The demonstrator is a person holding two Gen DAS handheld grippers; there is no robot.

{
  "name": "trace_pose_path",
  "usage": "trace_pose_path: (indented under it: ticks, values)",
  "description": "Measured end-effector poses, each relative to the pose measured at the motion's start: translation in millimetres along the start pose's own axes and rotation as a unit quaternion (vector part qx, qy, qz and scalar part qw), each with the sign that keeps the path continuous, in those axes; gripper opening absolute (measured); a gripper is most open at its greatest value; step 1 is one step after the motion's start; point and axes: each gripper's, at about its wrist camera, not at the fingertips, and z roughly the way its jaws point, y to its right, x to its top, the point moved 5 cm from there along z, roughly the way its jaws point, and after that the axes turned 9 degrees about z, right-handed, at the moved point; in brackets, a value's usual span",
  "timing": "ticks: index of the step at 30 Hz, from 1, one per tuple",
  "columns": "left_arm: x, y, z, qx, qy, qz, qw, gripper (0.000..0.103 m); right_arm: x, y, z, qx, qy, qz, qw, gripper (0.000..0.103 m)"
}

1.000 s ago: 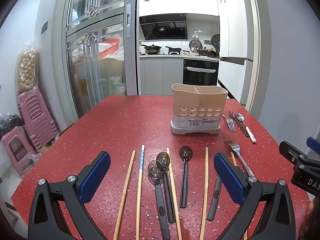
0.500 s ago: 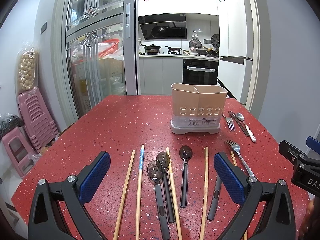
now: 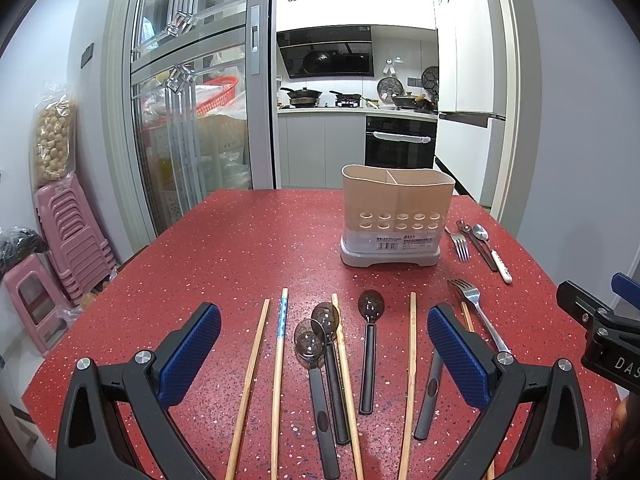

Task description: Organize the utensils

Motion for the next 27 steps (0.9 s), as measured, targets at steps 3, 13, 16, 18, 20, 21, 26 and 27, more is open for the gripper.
trace_pose_path:
  ticks: [3,13,16,18,20,21,26,27]
  values:
    - [0.1,0.0,0.0,0.0,0.0,0.0,1.0,0.103,-0.5,-0.5,-0.1,0.0,0.0,0.0,1.0,0.103]
    - [-6.5,0.4,4.8,0.001,-0.01,0.002,1.0,0.103,-4.2,-3.6,3.1,0.003,-0.01,-0.001,1.0,0.103]
    - [-7.9,-2.7,9.0,0.003,-0.018,0.006,0.9998,0.103,-4.5,-5.2,9.1,0.011,-0.026,-0.006,1.0,0.103]
    - [-11.1,-7.4,14.2,0.003,-0.033,0.01,0.9994,0.103,-5.4,-6.3,16.8,0.019,-0.05,-0.008,0.999,0.103]
    - [-16.4,-16.8,22.4,-0.003,-0.055,0.009,0.9984,0.103,-7.2,-5.0,27.8,0.026,-0.081,-0.008,0.996,0.103]
    - [-18.3,-21.8,26.7,-0.005,-0.065,0.007,0.9978,0.103,-8.3,-3.9,33.2,0.027,-0.095,-0.008,0.995,0.103]
    - [-36.0,-61.4,51.3,0.001,-0.125,-0.011,0.9921,0.103,-18.2,4.8,59.7,0.039,-0.163,-0.003,0.986,0.103]
    - [-40.0,-69.2,56.7,0.007,-0.138,-0.01,0.9904,0.103,-18.5,7.9,64.2,0.04,-0.173,0.0,0.984,0.103]
